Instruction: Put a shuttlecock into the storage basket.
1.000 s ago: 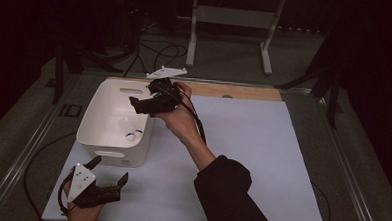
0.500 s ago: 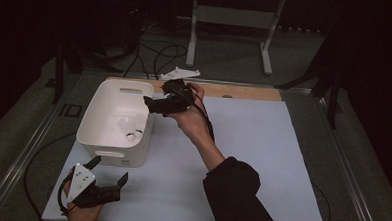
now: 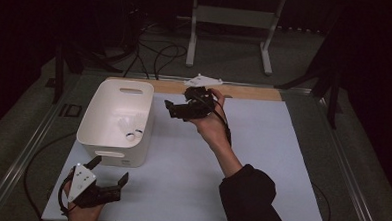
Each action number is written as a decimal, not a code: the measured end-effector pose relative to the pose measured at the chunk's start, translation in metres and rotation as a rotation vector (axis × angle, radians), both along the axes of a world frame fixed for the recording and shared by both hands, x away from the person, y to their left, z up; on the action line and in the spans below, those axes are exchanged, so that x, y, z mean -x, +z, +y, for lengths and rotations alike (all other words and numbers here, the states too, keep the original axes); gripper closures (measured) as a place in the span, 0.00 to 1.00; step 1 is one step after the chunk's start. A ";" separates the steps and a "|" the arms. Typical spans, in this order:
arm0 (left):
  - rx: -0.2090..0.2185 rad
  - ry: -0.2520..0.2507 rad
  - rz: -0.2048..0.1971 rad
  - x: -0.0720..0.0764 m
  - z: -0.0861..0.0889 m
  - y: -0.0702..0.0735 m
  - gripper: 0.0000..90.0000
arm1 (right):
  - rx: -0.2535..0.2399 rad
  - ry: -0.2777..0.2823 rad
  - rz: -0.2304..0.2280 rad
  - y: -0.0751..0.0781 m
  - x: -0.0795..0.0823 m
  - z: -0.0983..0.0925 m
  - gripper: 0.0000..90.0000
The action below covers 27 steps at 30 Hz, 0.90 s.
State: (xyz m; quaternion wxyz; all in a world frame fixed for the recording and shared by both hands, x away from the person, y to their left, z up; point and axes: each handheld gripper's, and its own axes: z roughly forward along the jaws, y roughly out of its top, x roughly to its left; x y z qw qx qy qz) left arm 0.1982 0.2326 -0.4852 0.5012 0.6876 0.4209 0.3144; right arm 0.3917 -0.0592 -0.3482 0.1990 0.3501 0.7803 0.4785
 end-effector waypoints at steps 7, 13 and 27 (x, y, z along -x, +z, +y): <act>0.005 0.000 0.004 0.000 0.000 0.000 0.00 | 0.033 -0.023 -0.022 -0.007 0.007 -0.016 0.11; 0.003 -0.002 0.007 0.000 0.000 0.000 0.00 | 0.052 -0.042 -0.013 -0.019 0.014 -0.033 0.09; 0.050 -0.002 0.011 0.001 0.006 0.004 0.00 | 0.094 -0.098 -0.029 -0.039 0.038 -0.079 0.08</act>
